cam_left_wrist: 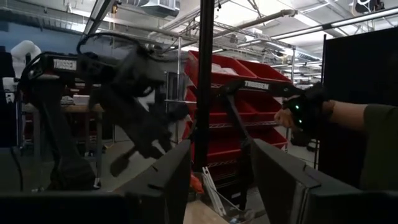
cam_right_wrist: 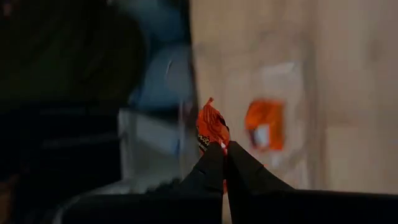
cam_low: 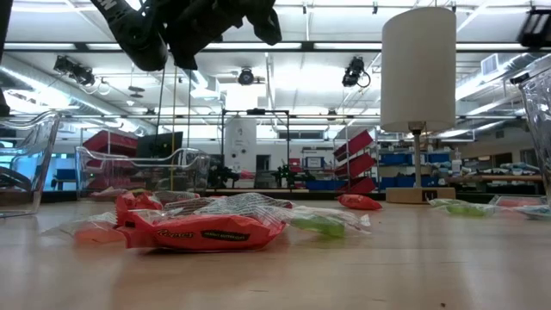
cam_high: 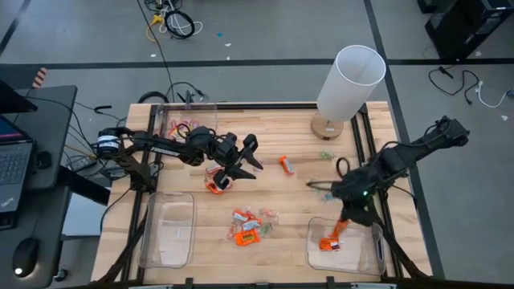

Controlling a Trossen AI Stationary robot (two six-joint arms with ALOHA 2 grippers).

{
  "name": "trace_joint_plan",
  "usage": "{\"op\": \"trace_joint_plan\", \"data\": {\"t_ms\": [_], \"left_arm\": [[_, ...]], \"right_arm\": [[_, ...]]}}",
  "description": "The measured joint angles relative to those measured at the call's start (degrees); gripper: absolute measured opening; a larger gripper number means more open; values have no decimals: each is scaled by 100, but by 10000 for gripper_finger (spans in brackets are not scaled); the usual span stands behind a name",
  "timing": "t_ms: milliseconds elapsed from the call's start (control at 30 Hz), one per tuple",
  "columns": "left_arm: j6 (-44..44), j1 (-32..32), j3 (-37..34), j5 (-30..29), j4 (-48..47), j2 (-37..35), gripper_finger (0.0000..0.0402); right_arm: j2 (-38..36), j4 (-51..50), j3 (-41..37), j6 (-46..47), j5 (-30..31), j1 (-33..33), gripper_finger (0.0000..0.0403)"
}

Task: Sort candy
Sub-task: Put the chocolate into the bottom right transparent bin

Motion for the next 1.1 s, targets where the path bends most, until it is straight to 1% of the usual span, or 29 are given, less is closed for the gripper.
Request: {"op": "trace_joint_plan", "data": {"t_ms": [133, 267, 533, 767, 933, 1100], "left_arm": [[0, 0, 0, -2, -4, 0, 170], [0, 0, 0, -1, -4, 0, 170], [18, 0, 2, 0, -7, 0, 170], [7, 0, 4, 0, -11, 0, 170], [6, 0, 7, 0, -20, 0, 170], [5, 0, 7, 0, -24, 0, 170]], "right_arm": [[524, -47, 0, -149, -372, 204, 0], [1030, -173, 0, -221, -617, 491, 0], [1767, -231, 0, -214, -682, 835, 1], [2076, -232, 0, -212, -665, 863, 13], [2062, -237, 0, -216, -198, 869, 21], [2064, -252, 0, -404, -187, 887, 28]]}}
